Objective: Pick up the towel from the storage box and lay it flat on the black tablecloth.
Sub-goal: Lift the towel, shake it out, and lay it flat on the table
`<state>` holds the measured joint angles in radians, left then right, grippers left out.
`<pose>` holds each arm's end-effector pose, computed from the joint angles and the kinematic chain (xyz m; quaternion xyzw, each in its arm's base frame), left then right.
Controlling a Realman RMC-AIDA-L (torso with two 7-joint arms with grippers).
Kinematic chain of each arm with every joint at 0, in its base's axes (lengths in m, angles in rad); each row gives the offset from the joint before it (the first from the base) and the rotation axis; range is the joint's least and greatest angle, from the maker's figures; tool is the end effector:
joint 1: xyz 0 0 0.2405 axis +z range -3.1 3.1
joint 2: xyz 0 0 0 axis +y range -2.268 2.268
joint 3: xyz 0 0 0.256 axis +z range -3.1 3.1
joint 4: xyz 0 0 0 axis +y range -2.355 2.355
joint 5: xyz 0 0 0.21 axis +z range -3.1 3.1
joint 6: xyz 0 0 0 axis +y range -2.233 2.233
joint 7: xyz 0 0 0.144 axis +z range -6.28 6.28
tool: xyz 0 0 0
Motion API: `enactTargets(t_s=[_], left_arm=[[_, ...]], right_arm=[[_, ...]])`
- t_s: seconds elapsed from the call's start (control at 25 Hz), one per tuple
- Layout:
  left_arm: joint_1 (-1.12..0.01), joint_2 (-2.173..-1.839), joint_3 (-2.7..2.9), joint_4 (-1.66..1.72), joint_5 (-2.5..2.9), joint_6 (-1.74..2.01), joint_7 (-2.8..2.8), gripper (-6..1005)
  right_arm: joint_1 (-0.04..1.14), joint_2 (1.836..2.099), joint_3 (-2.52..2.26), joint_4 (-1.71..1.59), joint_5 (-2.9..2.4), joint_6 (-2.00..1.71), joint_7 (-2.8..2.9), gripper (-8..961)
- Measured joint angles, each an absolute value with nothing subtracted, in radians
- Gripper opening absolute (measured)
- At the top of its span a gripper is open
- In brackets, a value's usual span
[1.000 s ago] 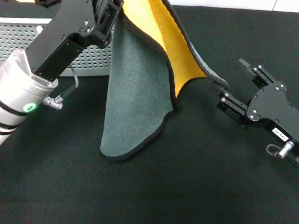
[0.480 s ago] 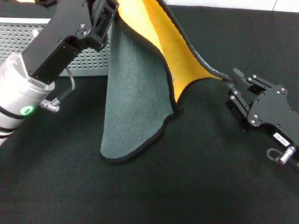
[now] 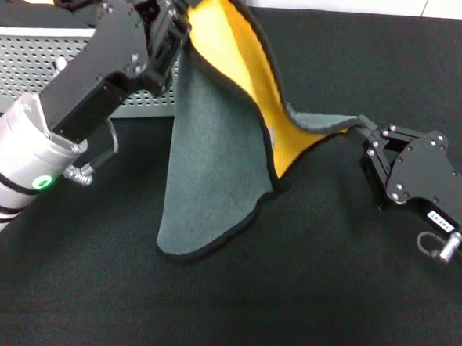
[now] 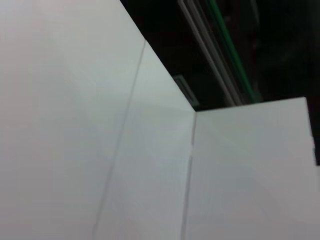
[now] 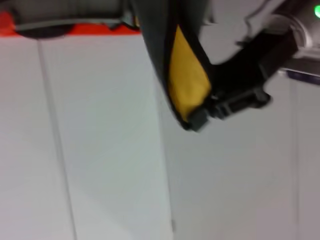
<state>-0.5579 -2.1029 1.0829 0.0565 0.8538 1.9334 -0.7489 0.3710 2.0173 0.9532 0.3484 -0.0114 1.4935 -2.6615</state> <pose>-0.2099 0.2883 -0.0053 -0.7359 -0.0906 -0.6297 0.2317 0.2373 0.2754 -0.0497 -0.8313 0.0835 0.4710 0.2832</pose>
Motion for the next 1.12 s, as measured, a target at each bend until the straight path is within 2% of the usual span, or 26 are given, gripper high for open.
enactTargets(t_s=[0.12,0.4,0.48,0.6,0.72,0.8,0.88,1.0,1.08,1.12], left_arm=[[-0.523,-2.091,1.106,0.123,0.923,1.953,-0.815,14],[-0.278,-2.054,1.113,0.506,1.032,2.022,-1.102,14],[-0.192,-2.039,1.113,0.615,1.026,2.033,-1.202,13],[-0.080,-2.030,1.129,0.756,1.011,2.037,-1.338,13],[0.039,-2.026,1.185,0.901,0.983,2.038,-1.457,13],[0.098,-2.019,1.207,0.935,0.975,2.039,-1.495,13],[0.133,-2.008,1.211,0.930,0.975,2.039,-1.524,13],[0.131,-1.989,1.162,0.831,1.005,2.036,-1.527,13],[0.076,-1.983,1.080,0.705,1.066,2.028,-1.508,13],[0.016,-1.983,1.012,0.608,1.136,2.013,-1.493,13]], right_arm=[[0.374,1.984,0.959,0.375,-0.066,1.538,-2.639,1],[0.340,1.813,0.960,0.571,-0.244,1.649,-2.466,1],[0.306,1.754,0.960,0.650,-0.283,1.700,-2.417,1],[0.256,1.692,0.965,0.771,-0.371,1.752,-2.376,1],[0.182,1.662,1.018,0.903,-0.514,1.783,-2.355,1],[0.131,1.667,1.079,0.946,-0.587,1.810,-2.333,1],[0.084,1.690,1.139,0.950,-0.639,1.824,-2.298,1],[0.045,1.762,1.265,0.861,-0.698,1.823,-2.219,1],[0.056,1.811,1.349,0.780,-0.737,1.815,-2.172,1],[0.075,1.845,1.414,0.722,-0.774,1.808,-2.147,1]])
